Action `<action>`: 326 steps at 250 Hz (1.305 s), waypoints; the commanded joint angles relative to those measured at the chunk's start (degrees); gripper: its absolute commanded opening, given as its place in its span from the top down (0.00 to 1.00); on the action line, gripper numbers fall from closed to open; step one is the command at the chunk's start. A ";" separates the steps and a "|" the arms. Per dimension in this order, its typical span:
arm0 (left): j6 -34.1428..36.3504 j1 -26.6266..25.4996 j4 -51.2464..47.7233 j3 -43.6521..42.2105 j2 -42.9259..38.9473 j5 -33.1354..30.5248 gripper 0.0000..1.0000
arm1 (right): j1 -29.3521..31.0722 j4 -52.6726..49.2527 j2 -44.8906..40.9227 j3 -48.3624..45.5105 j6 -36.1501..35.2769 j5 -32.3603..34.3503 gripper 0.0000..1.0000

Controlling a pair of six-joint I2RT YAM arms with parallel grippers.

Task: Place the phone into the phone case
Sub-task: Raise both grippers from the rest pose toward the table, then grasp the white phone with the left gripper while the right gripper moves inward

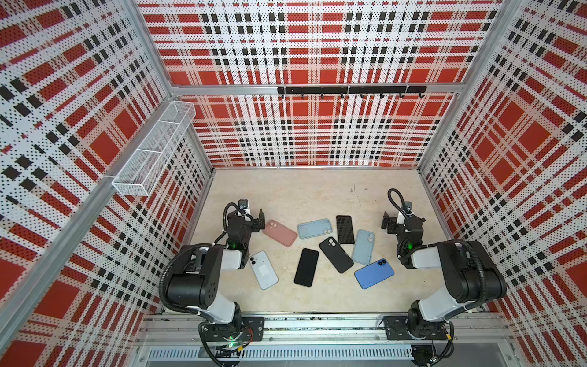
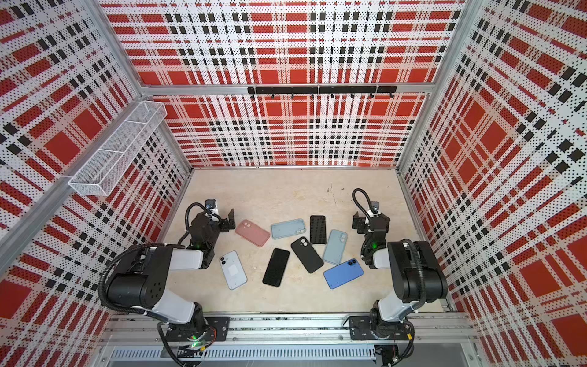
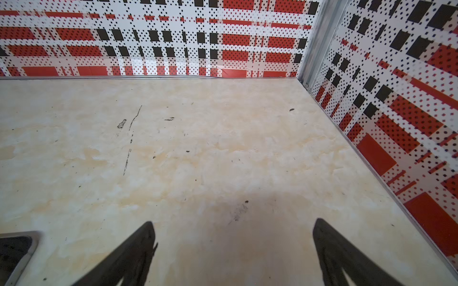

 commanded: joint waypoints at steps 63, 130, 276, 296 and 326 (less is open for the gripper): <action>-0.55 0.31 1.41 -0.39 0.49 0.57 0.01 | 0.18 3.24 -0.27 -0.23 -0.41 0.28 0.00; -1.51 1.66 2.20 -0.83 0.46 3.28 0.01 | 0.17 3.54 -0.39 -0.33 -0.41 0.20 0.00; -40.56 8.31 -71.17 22.27 -41.74 -6.19 0.00 | -2.05 -32.70 -36.74 7.41 35.41 -3.54 0.00; -40.47 8.22 -75.32 24.11 -42.71 -2.16 0.00 | -2.20 -28.55 -37.39 6.70 34.65 -11.40 0.00; -47.98 3.89 -92.38 29.24 -39.77 -5.20 0.00 | -1.34 -38.94 -34.67 14.26 28.88 -21.34 0.00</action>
